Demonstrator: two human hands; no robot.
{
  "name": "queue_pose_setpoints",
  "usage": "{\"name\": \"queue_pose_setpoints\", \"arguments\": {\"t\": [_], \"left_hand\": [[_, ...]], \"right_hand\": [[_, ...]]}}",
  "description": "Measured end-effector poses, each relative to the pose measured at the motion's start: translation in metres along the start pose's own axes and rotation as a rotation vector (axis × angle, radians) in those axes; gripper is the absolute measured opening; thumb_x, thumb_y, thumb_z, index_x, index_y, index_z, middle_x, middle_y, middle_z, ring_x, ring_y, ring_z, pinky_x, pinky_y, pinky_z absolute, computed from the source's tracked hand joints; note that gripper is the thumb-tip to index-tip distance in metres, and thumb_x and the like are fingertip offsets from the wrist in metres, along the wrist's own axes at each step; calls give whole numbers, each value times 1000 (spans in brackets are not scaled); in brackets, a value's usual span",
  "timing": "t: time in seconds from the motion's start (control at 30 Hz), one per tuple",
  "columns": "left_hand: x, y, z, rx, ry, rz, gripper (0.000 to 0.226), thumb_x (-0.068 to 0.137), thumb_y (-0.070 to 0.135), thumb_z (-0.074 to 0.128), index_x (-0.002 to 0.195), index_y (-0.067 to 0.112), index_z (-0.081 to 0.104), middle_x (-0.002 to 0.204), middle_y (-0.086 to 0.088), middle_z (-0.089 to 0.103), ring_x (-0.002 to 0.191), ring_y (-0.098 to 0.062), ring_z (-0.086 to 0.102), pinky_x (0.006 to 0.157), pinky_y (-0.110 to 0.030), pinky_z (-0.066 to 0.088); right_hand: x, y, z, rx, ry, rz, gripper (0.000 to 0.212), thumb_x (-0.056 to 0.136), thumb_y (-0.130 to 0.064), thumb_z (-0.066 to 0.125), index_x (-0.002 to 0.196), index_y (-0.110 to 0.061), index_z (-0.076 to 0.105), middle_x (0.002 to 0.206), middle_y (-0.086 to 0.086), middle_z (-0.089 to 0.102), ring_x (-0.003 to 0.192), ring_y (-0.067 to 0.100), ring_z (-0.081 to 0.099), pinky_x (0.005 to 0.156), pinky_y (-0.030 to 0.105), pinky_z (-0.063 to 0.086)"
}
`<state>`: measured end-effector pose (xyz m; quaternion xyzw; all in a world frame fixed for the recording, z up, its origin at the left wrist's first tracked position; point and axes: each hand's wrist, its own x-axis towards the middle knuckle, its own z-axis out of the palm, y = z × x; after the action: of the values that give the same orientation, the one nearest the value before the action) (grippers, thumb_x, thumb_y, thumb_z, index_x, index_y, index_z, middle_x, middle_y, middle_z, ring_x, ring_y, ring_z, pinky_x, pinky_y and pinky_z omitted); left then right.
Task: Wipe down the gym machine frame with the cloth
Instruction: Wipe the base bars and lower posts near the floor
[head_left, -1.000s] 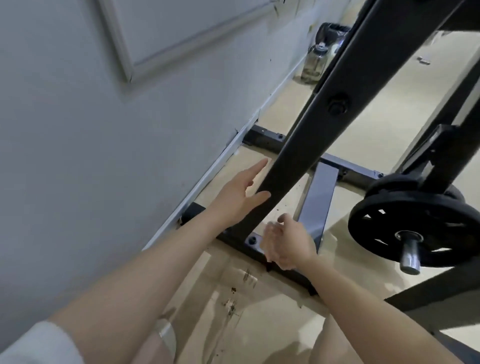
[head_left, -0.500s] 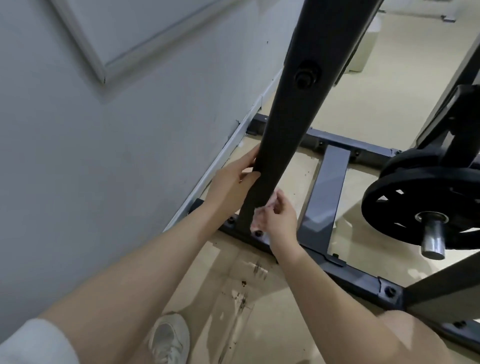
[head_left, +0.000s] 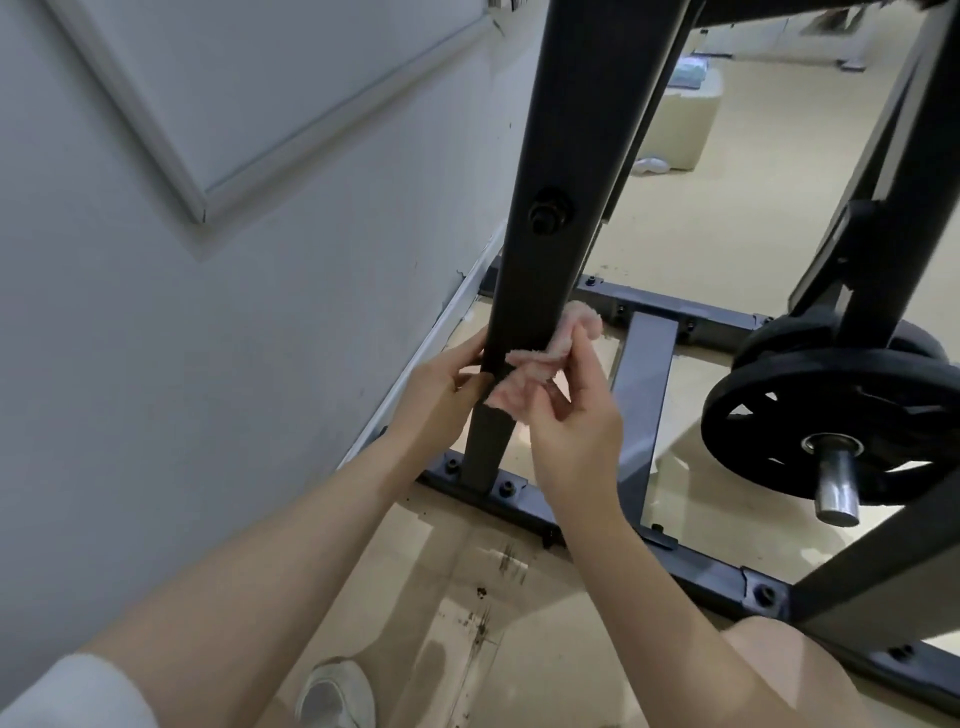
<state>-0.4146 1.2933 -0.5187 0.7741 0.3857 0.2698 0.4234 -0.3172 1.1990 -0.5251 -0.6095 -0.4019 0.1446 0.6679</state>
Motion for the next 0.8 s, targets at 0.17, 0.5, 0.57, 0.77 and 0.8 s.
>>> {"name": "queue_pose_setpoints", "arguments": {"t": [0.17,0.5,0.57,0.77,0.8], "left_hand": [[2,15,-11,15,-57,-53,39,98,17,48,132,35,52,114,19,63,102,3,59,93,-17,45],[10,82,-26,-276,9,112,45,99,34,36,143,38,33,129,21,55,122,-1,50,104,-27,42],[7,91,-24,-263,3,124,39,96,38,35,131,53,41,126,27,55,121,2,50,100,-20,43],[6,97,-37,-180,-90,76,36,101,39,31,136,40,38,129,20,53,123,-3,47,107,-32,36],[6,101,-40,-173,-110,75,36,100,42,29,135,39,39,128,19,52,123,-4,47,106,-31,36]], "right_hand": [[17,-17,-3,27,95,-5,42,91,-6,61,125,-30,54,100,-40,55,102,-14,54,81,21,55],[32,-52,18,259,162,45,60,92,-7,59,133,-46,37,135,-8,36,127,17,43,96,46,50],[22,-46,19,322,112,189,53,96,-3,52,140,-30,39,133,-8,38,126,19,45,94,43,52],[37,-76,-10,162,175,-86,39,93,-17,56,130,-6,51,112,15,55,100,35,59,85,49,52],[42,-87,-13,133,207,-169,44,91,-27,55,128,-3,52,115,13,53,101,33,59,87,45,52]]}}
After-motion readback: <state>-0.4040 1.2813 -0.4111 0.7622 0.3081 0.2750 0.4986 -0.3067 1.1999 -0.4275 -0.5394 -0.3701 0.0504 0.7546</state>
